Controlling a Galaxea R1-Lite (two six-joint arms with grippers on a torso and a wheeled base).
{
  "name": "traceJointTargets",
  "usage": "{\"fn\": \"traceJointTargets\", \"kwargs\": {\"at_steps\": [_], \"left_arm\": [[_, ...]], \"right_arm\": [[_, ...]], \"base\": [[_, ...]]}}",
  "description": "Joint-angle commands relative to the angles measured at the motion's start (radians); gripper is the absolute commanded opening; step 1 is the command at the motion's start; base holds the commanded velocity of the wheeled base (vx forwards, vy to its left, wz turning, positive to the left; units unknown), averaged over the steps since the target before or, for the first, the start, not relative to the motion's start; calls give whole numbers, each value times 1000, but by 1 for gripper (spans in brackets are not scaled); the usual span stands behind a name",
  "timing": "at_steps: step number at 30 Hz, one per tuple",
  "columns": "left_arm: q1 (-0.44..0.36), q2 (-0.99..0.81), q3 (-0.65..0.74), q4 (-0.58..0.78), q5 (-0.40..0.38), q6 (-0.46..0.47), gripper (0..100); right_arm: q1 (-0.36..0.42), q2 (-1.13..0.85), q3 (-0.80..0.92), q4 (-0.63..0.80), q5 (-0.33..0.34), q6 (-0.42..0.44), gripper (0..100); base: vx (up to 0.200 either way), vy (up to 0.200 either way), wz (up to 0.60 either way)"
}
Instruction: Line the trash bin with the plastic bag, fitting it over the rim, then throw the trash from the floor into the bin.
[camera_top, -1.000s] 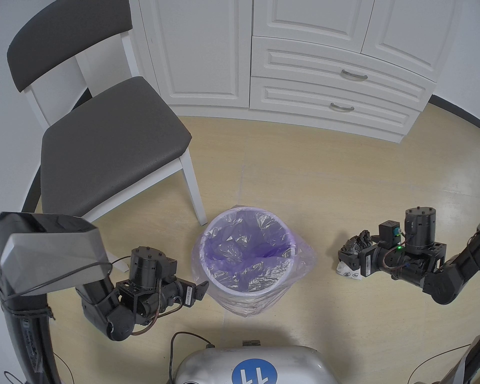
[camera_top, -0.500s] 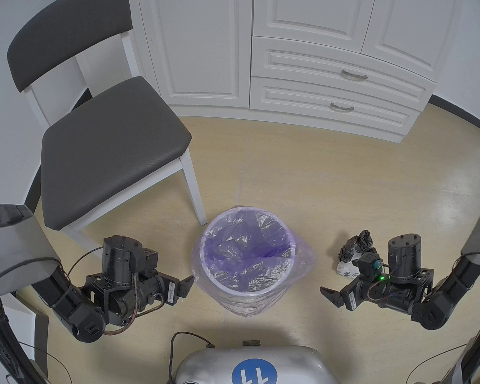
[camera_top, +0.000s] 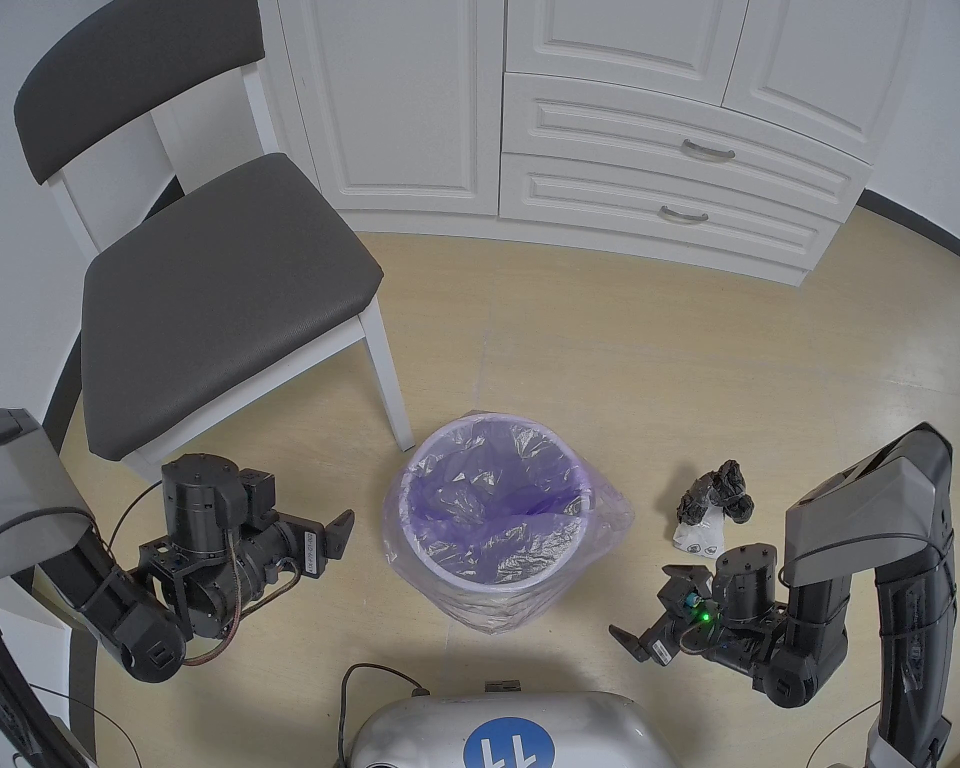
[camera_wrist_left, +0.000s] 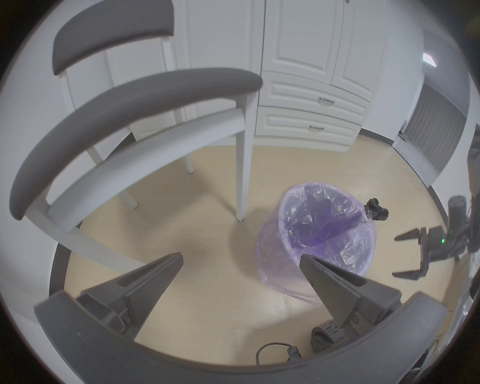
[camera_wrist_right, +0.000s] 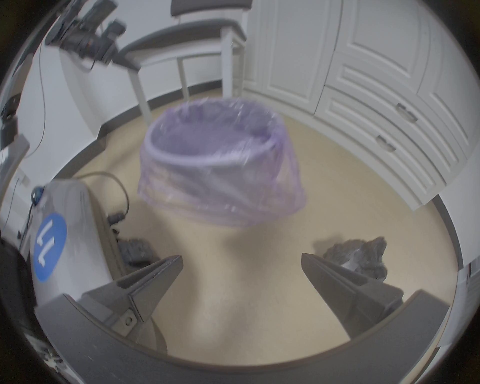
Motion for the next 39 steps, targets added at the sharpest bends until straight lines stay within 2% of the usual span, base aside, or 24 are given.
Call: {"fn": "traceJointTargets", "kwargs": {"at_steps": [1, 4, 8, 17, 20, 28, 31, 39], "left_arm": [[4, -73, 93, -50, 4, -1, 100], [-26, -124, 174, -68, -7, 3, 100], [-39, -144, 208, -116, -2, 9, 100], [-87, -91, 279, -309, -22, 3, 100], [-124, -35, 340, -438, -48, 9, 100], [-128, -10, 314, -432, -44, 3, 100], [-108, -25, 315, -432, -45, 3, 100], [-76, -84, 314, -432, -50, 2, 100]], "right_arm": [[-7, 78, 36, -20, 2, -22, 100], [-10, 48, 61, -20, -3, -16, 100], [-12, 14, 56, -20, -9, -5, 100], [-13, -6, 30, -20, -41, 10, 100], [-13, -7, 25, -20, -47, 9, 100], [-18, -40, 51, -20, -70, 21, 100], [2, -80, 62, -20, -79, 139, 100], [27, -244, 41, -20, -76, 145, 100]], "base": [[0, 0, 0], [0, 0, 0], [0, 0, 0], [0, 0, 0], [0, 0, 0], [0, 0, 0], [0, 0, 0], [0, 0, 0]]}}
